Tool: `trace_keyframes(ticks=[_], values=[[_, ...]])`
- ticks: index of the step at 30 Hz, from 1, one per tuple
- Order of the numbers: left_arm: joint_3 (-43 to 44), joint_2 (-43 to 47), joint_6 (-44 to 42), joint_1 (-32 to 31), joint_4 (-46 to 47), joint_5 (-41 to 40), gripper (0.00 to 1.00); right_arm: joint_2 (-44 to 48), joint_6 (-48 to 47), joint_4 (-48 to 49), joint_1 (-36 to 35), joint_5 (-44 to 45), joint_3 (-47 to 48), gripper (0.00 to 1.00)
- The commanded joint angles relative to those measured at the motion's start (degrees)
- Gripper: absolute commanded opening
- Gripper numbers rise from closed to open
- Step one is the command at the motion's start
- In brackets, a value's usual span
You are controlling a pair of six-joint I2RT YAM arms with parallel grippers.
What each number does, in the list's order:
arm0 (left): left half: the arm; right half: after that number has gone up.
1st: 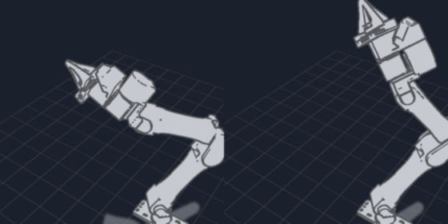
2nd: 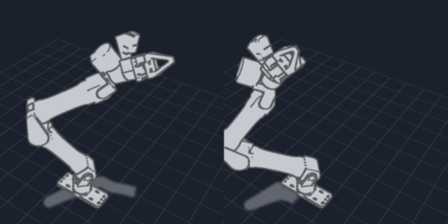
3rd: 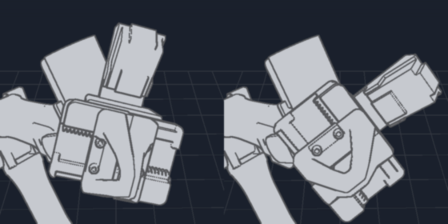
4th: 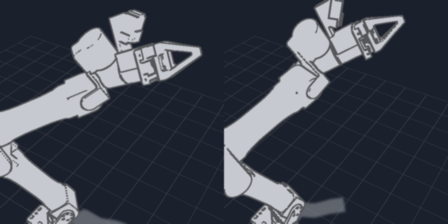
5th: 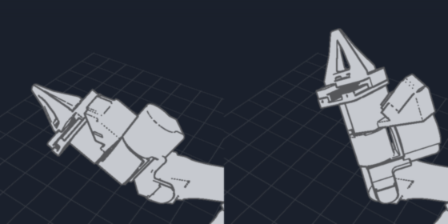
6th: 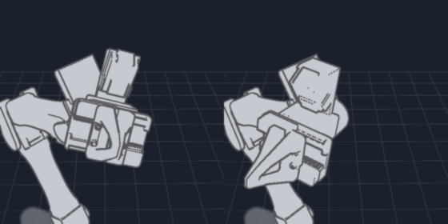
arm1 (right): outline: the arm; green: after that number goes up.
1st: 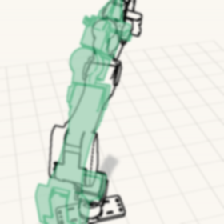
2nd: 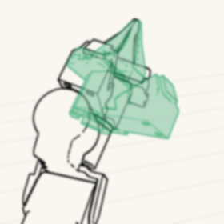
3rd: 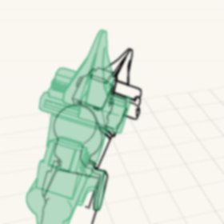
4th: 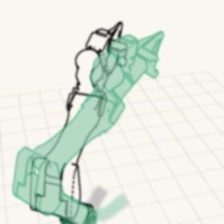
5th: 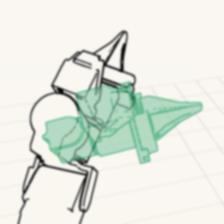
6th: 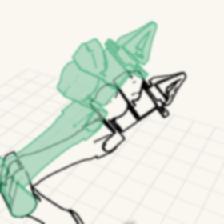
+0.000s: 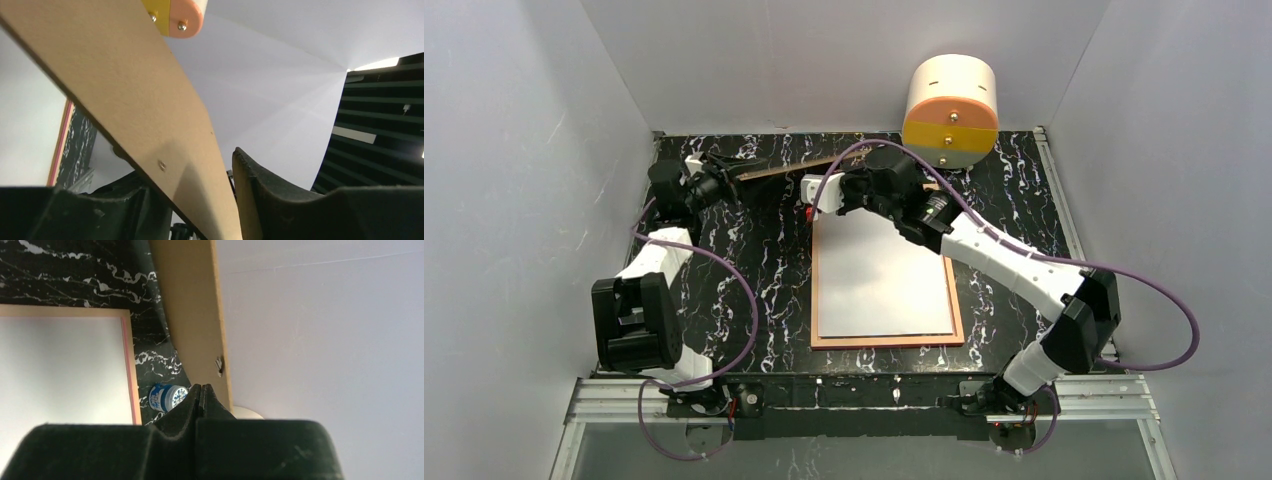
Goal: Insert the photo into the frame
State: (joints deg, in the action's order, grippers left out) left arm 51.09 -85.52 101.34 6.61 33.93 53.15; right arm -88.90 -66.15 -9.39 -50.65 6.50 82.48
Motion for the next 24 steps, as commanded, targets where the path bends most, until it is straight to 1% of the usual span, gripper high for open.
trace_keyframes(ticks=[1, 3, 7, 10, 11, 13, 15, 16, 19, 20, 21, 22, 23, 24], values=[[5.6, 1.1, -1.6, -0.1, 3.1, 1.8, 0.48, 4.1, 3.3, -0.5, -0.2, -4.1, 4.2, 0.01], [6.7, 0.7, -2.5, 0.0, 3.1, 2.0, 0.57, 4.3, 4.6, -1.5, -0.1, -5.2, 5.1, 0.01], [9.9, -0.3, -6.9, 0.5, 2.8, 3.0, 0.67, 4.3, 6.5, -3.6, 0.7, -5.5, 6.8, 0.01], [12.4, -1.2, -11.0, 1.6, 1.5, 3.8, 0.71, 3.8, 7.9, -5.0, 1.5, -6.1, 7.8, 0.01], [12.9, -1.5, -12.6, 1.9, 0.8, 3.8, 0.69, 3.6, 8.5, -5.1, 1.8, -6.1, 7.9, 0.01], [13.2, -2.2, -14.2, 1.9, 0.4, 4.3, 0.6, 3.3, 10.7, -5.1, 2.4, -8.9, 8.0, 0.01], [12.3, -1.9, -15.2, 2.0, -0.5, 4.2, 0.4, 3.5, 13.5, -4.5, 2.7, -10.6, 7.8, 0.01], [11.8, -1.9, -15.9, 1.9, -2.4, 4.3, 0.32, 3.7, 14.9, -4.1, 2.7, -11.6, 7.6, 0.01], [9.9, -1.8, -17.4, 1.9, -4.7, 4.4, 0.15, 4.2, 17.9, -1.9, 2.7, -14.4, 5.5, 0.01], [9.4, -1.8, -17.8, 1.9, -5.2, 4.4, 0.1, 4.0, 18.5, -1.3, 2.7, -14.7, 5.0, 0.08], [9.2, -1.8, -18.4, 1.9, -6.0, 4.4, 0.05, 3.7, 20.0, -0.4, 2.7, -14.9, 4.5, 0.18], [9.0, -1.8, -19.1, 1.9, -7.0, 4.3, 0.01, 3.5, 20.8, 0.9, 2.7, -15.1, 3.3, 0.25], [9.0, -1.8, -20.0, 1.9, -8.4, 4.3, 0.0, 3.3, 21.5, 2.3, 2.7, -15.6, 2.5, 0.3], [9.5, -1.8, -21.2, 1.9, -10.3, 4.2, 0.0, 3.1, 22.4, 3.7, 2.7, -15.8, 1.8, 0.37]])
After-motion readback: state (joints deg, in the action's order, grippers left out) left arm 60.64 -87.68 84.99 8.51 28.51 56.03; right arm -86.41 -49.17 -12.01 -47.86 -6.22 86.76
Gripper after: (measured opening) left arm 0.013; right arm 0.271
